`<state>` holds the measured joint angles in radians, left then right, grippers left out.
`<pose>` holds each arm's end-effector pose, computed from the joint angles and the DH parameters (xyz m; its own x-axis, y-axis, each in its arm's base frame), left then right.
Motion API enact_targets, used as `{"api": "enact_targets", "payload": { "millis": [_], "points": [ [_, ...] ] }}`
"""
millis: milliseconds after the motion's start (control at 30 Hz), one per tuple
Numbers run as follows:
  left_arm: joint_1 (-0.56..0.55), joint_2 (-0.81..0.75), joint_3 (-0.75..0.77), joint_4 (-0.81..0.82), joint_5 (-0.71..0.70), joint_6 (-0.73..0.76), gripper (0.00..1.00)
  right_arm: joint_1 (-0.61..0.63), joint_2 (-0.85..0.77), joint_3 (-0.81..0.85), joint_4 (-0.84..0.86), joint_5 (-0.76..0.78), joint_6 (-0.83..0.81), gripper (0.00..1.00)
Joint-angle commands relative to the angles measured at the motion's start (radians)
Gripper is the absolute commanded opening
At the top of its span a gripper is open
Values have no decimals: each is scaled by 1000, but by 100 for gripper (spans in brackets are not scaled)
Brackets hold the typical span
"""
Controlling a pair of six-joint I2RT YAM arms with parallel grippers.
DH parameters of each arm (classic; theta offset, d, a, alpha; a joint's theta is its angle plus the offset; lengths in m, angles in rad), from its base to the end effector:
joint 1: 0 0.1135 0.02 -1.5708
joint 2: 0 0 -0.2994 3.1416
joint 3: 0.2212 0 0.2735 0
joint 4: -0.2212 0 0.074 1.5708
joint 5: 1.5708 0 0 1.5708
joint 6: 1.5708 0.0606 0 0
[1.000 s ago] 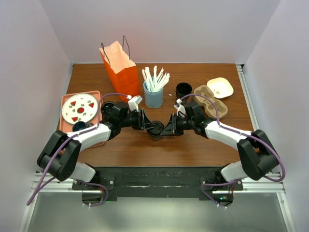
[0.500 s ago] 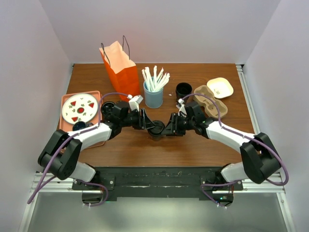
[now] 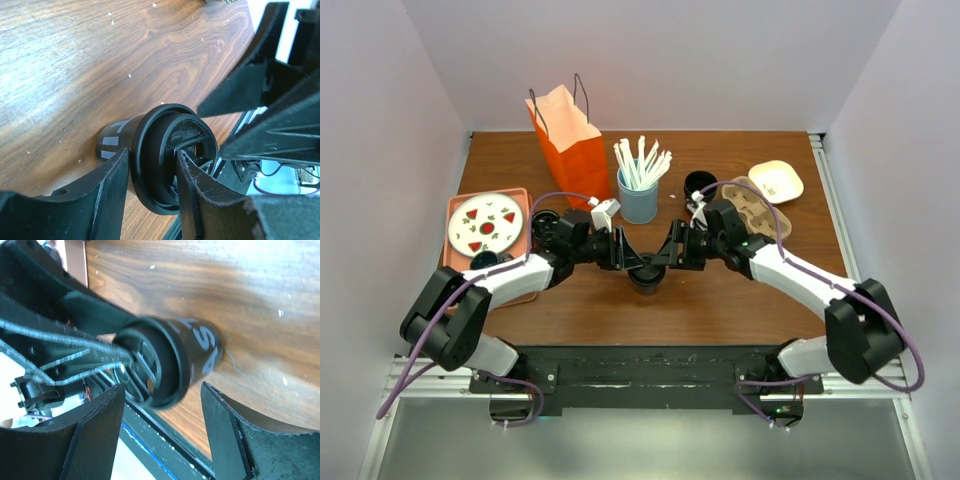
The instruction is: Pack the takeout coffee
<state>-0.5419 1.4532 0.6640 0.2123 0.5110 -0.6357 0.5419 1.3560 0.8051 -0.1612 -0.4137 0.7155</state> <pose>0.2604 -0.1913 0.1945 -0.8516 -0.0918 -0.5161 0.3671 0.5982 -0.7123 0.2556 0.1823 0.2329 -0.9033 0.1573 -0.3990 -0.1860 0.6947 0.6948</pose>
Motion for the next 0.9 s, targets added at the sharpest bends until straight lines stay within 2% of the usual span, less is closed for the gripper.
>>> {"api": "enact_targets", "payload": {
  "millis": [0,333,600,867],
  "points": [
    [-15,68,-53,-252,-48,68,15,-3,97,86,32,-48,-57,66],
    [-16,70,-50,-255,-52,67,15,-3,192,48,107,-120,-86,63],
    [-16,76,-40,-260,-54,70,15,-3,221,8,123,-157,-111,52],
    [-16,56,32,-327,-51,80,27,-3,223,5,55,-105,-149,51]
  ]
}}
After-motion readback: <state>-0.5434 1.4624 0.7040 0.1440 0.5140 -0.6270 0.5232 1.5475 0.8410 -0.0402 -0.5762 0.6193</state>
